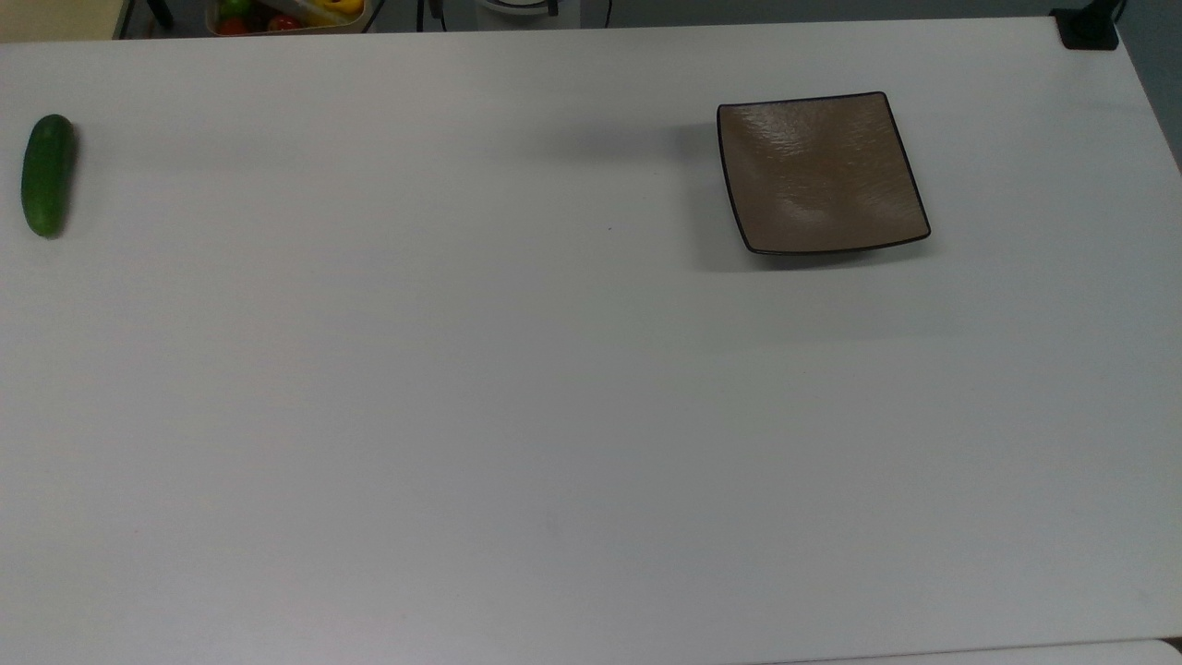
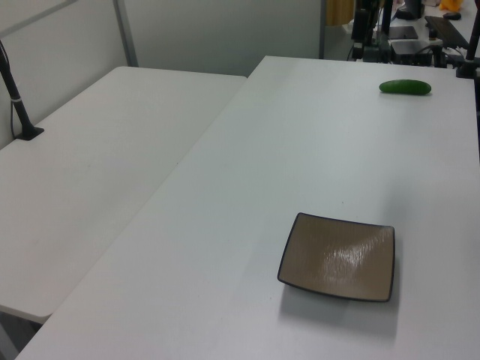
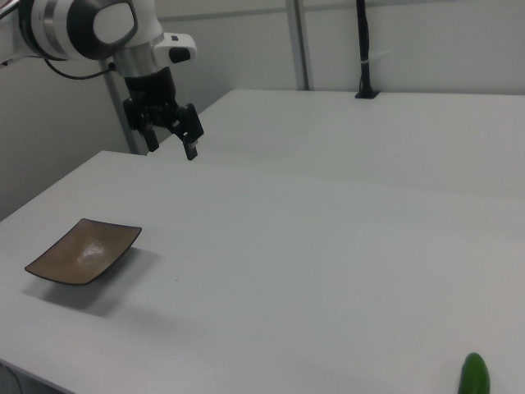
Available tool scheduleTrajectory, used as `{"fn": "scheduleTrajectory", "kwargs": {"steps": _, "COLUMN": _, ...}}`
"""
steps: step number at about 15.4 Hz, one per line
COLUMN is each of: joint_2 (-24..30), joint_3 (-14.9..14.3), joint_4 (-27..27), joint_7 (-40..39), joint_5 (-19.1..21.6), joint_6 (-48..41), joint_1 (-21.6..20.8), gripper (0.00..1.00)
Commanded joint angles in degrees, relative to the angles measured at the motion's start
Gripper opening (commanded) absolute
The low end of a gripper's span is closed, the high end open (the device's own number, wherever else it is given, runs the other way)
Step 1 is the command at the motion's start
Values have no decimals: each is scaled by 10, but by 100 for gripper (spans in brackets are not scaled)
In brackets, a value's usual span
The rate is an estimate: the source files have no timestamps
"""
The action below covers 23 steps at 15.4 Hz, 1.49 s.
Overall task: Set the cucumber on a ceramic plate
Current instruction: 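Move the open gripper over the green cucumber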
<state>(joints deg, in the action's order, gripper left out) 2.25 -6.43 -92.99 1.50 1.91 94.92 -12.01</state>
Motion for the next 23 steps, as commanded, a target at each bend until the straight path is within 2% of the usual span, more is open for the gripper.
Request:
{"fn": "scheduleTrajectory", "kwargs": {"steps": 1, "joint_2": -12, "joint_3": -6, "joint_4": 0, "joint_7": 3, "joint_5": 12, "joint_6": 11, "joint_1": 3, "gripper": 100}}
{"fn": "scheduleTrajectory", "kwargs": {"steps": 16, "joint_2": -10, "joint_3": 3, "joint_4": 8, "joint_7": -12, "joint_5": 13, "joint_6": 2, "joint_1": 29, "gripper": 100}}
{"fn": "scheduleTrajectory", "kwargs": {"steps": 18, "joint_2": -14, "joint_3": 3, "joint_4": 6, "joint_7": -72, "joint_5": 13, "joint_6": 4, "joint_1": 42, "gripper": 100}}
{"fn": "scheduleTrajectory", "kwargs": {"steps": 20, "joint_2": -19, "joint_3": 5, "joint_4": -2, "joint_7": -182, "joint_5": 13, "joint_6": 4, "joint_1": 79, "gripper": 100}}
{"fn": "scheduleTrajectory", "kwargs": {"steps": 23, "joint_2": -20, "joint_3": 5, "joint_4": -3, "joint_7": -272, "joint_5": 6, "joint_6": 7, "joint_1": 137, "gripper": 100}}
